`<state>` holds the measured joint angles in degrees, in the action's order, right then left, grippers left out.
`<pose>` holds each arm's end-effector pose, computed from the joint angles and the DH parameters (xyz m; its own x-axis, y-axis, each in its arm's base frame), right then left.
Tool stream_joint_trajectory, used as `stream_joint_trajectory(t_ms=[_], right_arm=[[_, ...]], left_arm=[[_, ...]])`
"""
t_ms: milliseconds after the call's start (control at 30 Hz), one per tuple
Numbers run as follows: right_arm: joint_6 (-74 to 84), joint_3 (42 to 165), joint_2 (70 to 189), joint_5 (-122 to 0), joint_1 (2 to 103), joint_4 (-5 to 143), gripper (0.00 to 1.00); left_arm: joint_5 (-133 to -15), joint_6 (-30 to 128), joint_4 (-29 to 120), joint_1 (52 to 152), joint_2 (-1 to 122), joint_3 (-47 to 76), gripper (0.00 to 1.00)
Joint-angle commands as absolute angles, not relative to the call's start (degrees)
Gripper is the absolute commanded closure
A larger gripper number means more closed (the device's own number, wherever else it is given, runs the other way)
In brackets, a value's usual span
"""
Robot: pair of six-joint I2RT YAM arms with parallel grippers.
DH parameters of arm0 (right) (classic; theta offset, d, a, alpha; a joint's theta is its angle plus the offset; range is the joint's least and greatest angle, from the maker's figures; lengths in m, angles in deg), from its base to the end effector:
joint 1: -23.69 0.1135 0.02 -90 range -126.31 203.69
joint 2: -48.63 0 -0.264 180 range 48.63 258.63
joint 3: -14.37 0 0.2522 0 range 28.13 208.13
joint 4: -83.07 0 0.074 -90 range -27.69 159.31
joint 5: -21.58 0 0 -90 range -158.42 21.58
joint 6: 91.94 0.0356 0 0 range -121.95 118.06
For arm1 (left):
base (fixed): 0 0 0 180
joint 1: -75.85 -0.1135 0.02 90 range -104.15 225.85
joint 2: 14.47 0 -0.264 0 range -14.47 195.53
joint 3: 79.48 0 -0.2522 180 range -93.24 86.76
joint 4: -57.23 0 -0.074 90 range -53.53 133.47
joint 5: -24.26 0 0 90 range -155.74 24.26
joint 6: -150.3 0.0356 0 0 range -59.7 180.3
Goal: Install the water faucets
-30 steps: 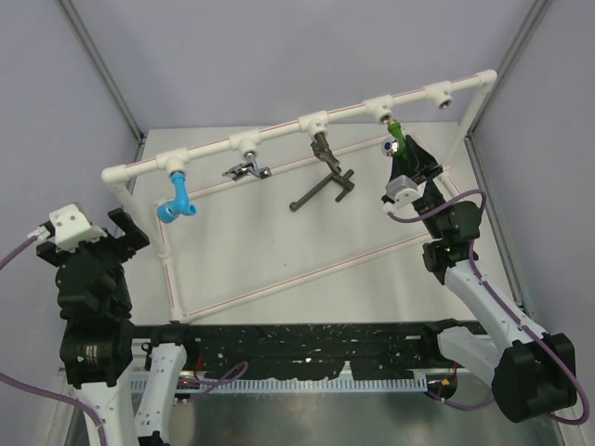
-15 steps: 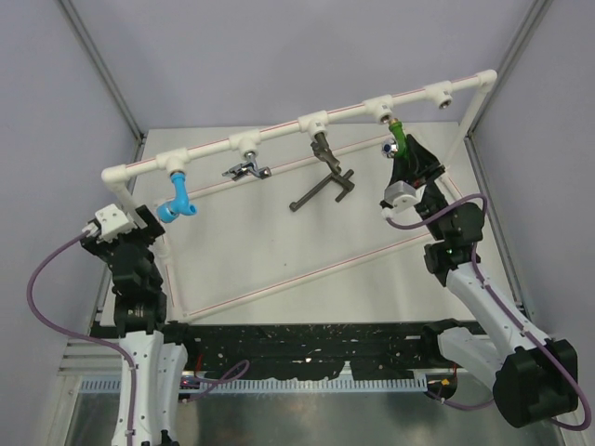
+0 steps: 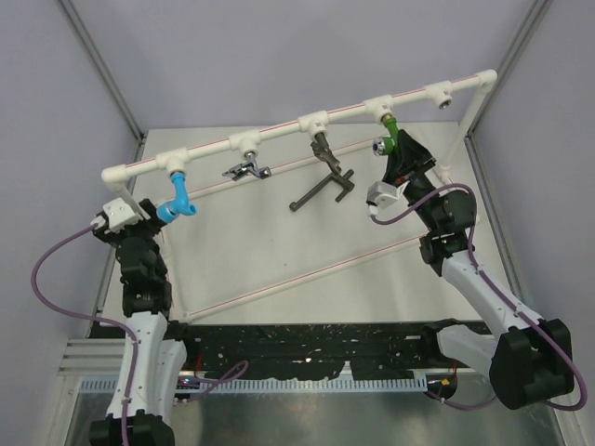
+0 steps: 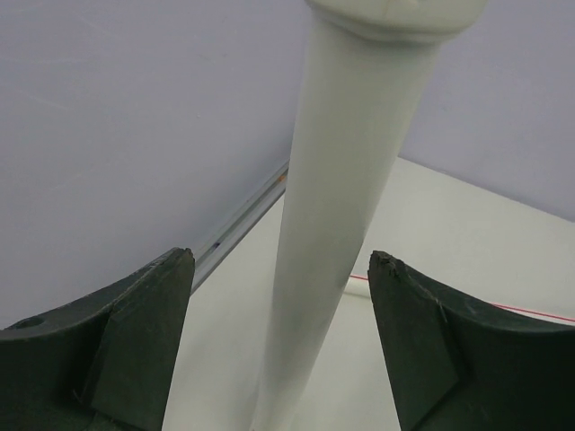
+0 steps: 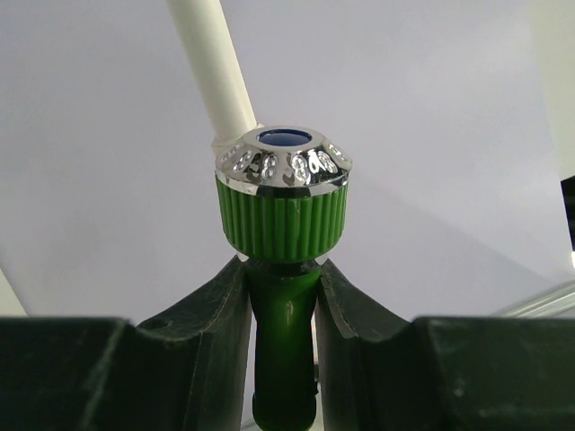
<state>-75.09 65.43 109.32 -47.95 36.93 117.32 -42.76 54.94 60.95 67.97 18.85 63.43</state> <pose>0.2279 0.0664 0.3462 0.6191 -0.7755 -0.1241 0.2362 0.3346 -0.9123 0.1535 0.0353 0.2890 0.1762 -0.0624 -0.9824 -0.4954 0.8568 -0.1433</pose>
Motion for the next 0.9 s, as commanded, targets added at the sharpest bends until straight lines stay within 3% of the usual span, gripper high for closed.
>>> stream_joint_trajectory(t_ms=[0, 100, 633, 867], right_arm=[[-81.48, 70.31, 109.8, -45.57, 36.53, 115.21, 0.95], [-82.45, 70.59, 109.81, -45.66, 36.53, 113.17, 0.95], [-84.65, 73.39, 110.33, -46.1, 36.7, 103.68, 0.95], [-87.2, 78.66, 109.37, -47.5, 36.88, 90.42, 0.95]], left_arm=[[-42.18, 54.32, 68.52, 68.47, 20.33, 64.18, 0.2], [-42.27, 54.5, 68.7, 68.65, 20.95, 64.52, 0.26], [-45.0, 55.99, 69.49, 69.26, 21.04, 65.14, 1.0], [-45.35, 57.4, 69.58, 70.57, 20.86, 65.14, 1.0]])
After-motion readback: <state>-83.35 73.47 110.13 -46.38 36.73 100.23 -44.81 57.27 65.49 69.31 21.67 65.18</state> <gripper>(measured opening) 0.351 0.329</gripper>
